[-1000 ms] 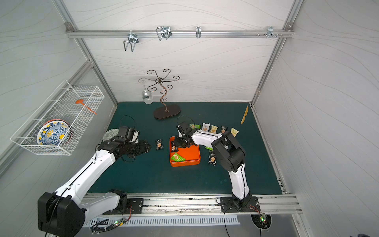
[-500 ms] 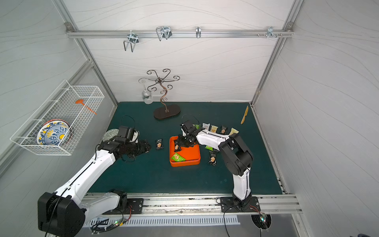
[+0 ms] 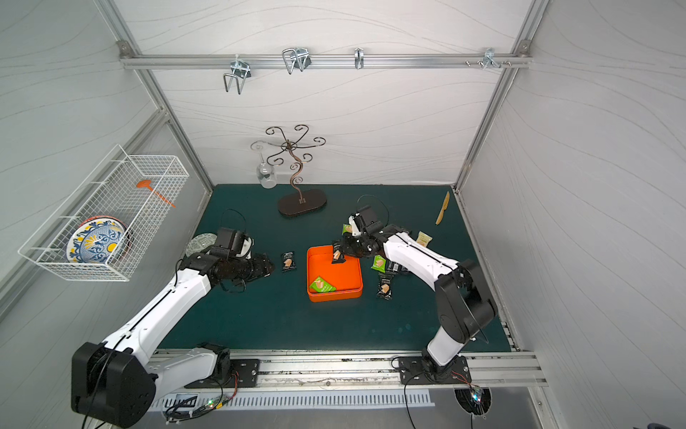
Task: Take the cookies out of the storage box
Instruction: Pick up the cookie from the storage box, then place the cookie at the center of the board.
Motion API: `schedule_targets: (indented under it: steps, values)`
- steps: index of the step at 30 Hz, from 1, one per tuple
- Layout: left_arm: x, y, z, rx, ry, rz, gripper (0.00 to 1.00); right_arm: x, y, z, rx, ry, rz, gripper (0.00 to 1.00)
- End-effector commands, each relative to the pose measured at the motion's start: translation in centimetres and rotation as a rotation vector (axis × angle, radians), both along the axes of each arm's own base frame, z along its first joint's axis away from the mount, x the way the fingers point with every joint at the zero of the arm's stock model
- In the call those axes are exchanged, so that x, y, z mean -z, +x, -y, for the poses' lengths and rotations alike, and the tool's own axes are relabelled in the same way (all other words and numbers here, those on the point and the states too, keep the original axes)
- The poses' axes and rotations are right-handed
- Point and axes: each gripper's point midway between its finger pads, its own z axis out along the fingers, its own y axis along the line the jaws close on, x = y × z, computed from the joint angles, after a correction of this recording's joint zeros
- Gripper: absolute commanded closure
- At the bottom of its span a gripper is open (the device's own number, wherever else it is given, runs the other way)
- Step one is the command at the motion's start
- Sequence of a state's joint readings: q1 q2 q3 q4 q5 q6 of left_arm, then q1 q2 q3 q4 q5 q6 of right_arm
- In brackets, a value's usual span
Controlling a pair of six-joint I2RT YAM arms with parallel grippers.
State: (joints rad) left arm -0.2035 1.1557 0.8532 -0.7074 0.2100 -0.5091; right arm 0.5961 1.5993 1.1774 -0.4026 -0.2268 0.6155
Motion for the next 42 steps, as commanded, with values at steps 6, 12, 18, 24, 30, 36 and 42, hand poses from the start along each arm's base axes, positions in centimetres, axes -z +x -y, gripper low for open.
schedule_targets:
  steps: [6, 12, 18, 24, 30, 36, 42]
  values:
    - [-1.6, 1.5, 0.7, 0.006, -0.038, 0.035, 0.27, -1.6, 0.5, 8.0, 0.096, -0.057, 0.019, 0.82]
    - [-1.4, 1.4, 0.7, 0.002, -0.040, 0.026, 0.28, -0.4, 1.6, 12.3, 0.155, -0.153, 0.024, 0.81]
    - [-1.4, 1.2, 0.6, -0.003, -0.036, 0.024, 0.28, 2.1, 2.7, 12.0, 0.156, -0.130, -0.006, 0.81]
    - [-1.6, 1.1, 0.4, -0.002, -0.023, 0.026, 0.28, 3.7, 4.4, 11.0, 0.164, -0.097, -0.016, 0.81]
    - [-1.6, 0.9, 0.2, -0.004, -0.015, 0.026, 0.28, 6.2, 5.2, 10.1, 0.159, -0.088, -0.059, 0.81]
    - [-1.4, 0.8, 0.2, -0.004, -0.016, 0.017, 0.28, 8.8, 5.0, 8.7, 0.133, -0.103, -0.108, 0.81]
    - [-1.6, 0.9, 0.4, 0.005, -0.022, 0.016, 0.28, 9.8, 5.2, 8.5, 0.139, -0.111, -0.132, 0.77]
